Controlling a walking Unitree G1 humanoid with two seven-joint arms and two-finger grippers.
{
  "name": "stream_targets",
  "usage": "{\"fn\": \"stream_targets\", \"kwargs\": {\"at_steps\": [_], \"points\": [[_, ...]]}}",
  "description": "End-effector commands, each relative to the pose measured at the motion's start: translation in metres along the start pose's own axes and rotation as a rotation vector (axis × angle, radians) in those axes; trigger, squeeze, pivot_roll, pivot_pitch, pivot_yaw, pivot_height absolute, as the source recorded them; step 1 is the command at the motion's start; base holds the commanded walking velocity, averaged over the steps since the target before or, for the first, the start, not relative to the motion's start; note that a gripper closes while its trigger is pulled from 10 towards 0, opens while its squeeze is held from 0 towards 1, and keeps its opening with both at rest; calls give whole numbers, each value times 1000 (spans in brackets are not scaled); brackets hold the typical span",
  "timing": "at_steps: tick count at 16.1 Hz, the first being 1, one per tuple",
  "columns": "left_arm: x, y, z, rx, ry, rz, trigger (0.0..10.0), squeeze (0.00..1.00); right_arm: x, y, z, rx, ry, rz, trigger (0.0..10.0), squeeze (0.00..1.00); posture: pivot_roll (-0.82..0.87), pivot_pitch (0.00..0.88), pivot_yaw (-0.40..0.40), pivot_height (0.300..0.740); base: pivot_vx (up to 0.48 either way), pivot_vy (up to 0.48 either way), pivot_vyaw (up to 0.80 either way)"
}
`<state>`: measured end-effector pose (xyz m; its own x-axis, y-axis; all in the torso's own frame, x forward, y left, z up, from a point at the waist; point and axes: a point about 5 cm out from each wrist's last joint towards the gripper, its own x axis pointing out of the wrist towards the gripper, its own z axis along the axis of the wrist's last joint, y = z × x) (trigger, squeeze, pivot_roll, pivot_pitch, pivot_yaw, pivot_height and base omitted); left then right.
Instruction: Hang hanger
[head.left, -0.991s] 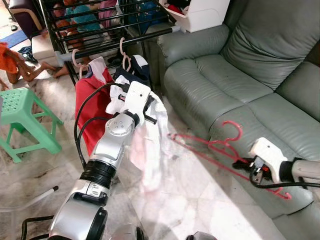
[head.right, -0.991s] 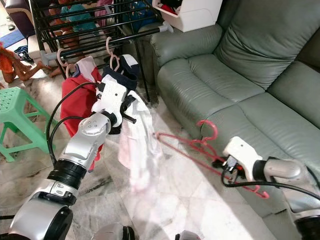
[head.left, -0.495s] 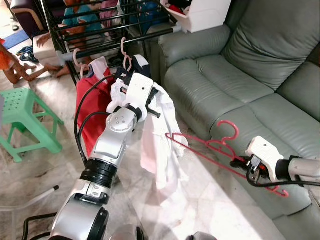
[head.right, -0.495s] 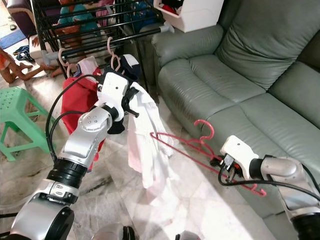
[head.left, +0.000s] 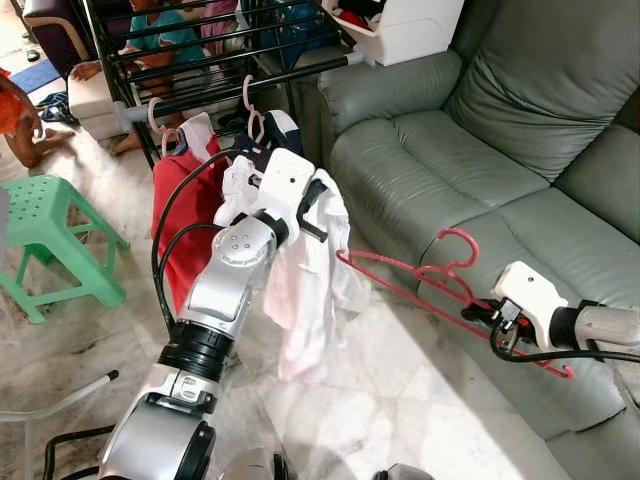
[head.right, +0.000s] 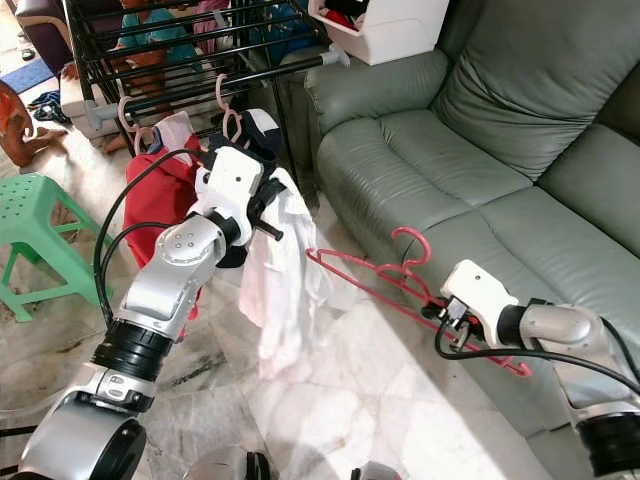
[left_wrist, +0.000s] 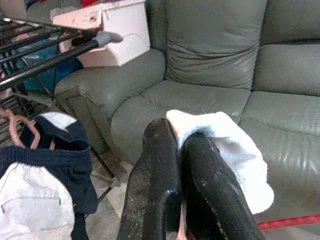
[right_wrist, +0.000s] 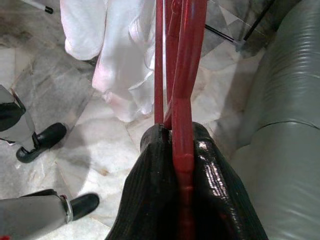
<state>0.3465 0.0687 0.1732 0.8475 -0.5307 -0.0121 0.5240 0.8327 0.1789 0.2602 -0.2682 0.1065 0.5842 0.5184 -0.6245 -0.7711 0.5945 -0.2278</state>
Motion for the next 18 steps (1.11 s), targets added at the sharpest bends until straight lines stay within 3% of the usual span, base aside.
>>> {"fn": "stream_targets", "kwargs": {"at_steps": [1,8,12,14,15,17,18], "points": [[0,-1,17,20,-65,-16,10000,0,0,-4,4,-16,-10,-16,10000,0,-70,0,44,740,0,0,0],[-2,0,14,32,-53,-37,10000,0,-3,-16,7,-45,-30,-101,10000,0,-69,0,42,740,0,0,0],[-4,-1,8,45,-34,-43,10000,0,1,-15,12,-50,-61,-93,10000,0,-72,0,43,740,0,0,0],[-7,4,-16,27,41,0,10000,0,4,-6,11,-40,-53,-28,10000,0,-68,0,41,740,0,0,0],[-12,4,-39,-31,108,25,10000,0,8,2,5,-37,-27,15,10000,0,-69,0,42,740,0,0,0],[-20,-2,-64,-127,176,41,10000,0,10,12,0,-40,2,59,10000,0,-72,0,41,740,0,0,0],[-27,-7,-83,-233,204,83,10000,0,12,17,-2,-31,4,80,10000,0,-74,0,40,740,0,0,0]]}}
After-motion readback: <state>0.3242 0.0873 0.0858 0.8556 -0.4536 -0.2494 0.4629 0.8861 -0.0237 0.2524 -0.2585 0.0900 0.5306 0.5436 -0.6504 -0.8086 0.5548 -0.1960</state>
